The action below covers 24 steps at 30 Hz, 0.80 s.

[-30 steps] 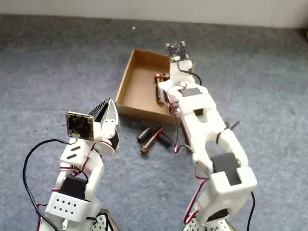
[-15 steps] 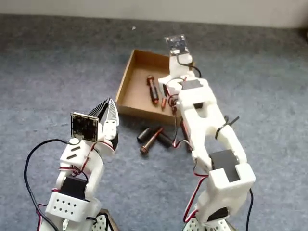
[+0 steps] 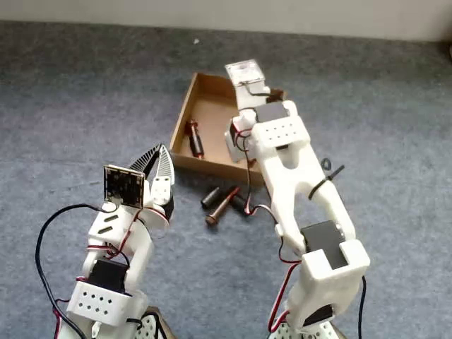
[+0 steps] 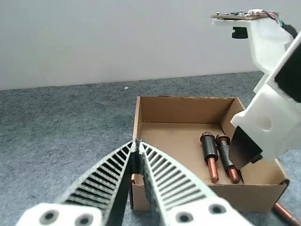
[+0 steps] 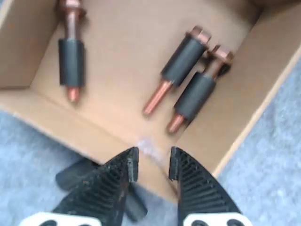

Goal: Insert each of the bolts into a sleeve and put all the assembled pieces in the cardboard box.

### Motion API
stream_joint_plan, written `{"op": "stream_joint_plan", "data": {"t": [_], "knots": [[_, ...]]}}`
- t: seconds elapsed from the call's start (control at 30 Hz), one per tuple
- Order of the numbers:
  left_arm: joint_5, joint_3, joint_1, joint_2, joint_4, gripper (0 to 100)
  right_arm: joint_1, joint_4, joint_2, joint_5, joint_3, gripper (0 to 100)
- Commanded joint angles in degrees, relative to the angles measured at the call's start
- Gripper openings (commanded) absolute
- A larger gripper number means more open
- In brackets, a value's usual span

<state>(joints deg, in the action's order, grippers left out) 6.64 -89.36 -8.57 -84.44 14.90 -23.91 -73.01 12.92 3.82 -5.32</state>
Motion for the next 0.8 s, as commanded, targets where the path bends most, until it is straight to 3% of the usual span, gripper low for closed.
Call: {"op": "stream_joint_plan", "data": {"t": [0.0, 0.2, 0.43, 0.77], "knots": [[-0.6, 0.7, 0.7, -0.5, -1.3, 1, -2.7, -10.1, -1.7, -0.2, -6.5, 10.2], [-0.6, 0.8, 3.4, -0.5, -1.4, 1, -5.0, -21.3, -1.7, -0.1, -10.2, 10.1], [-0.5, 0.9, 4.5, -0.5, -1.5, 1, -5.2, -21.3, -1.7, 3.1, -7.8, 10.1], [-0.5, 1.9, 7.0, -0.5, -1.2, 1, -6.1, -3.0, -8.0, 4.0, 13.1, 10.1]]}}
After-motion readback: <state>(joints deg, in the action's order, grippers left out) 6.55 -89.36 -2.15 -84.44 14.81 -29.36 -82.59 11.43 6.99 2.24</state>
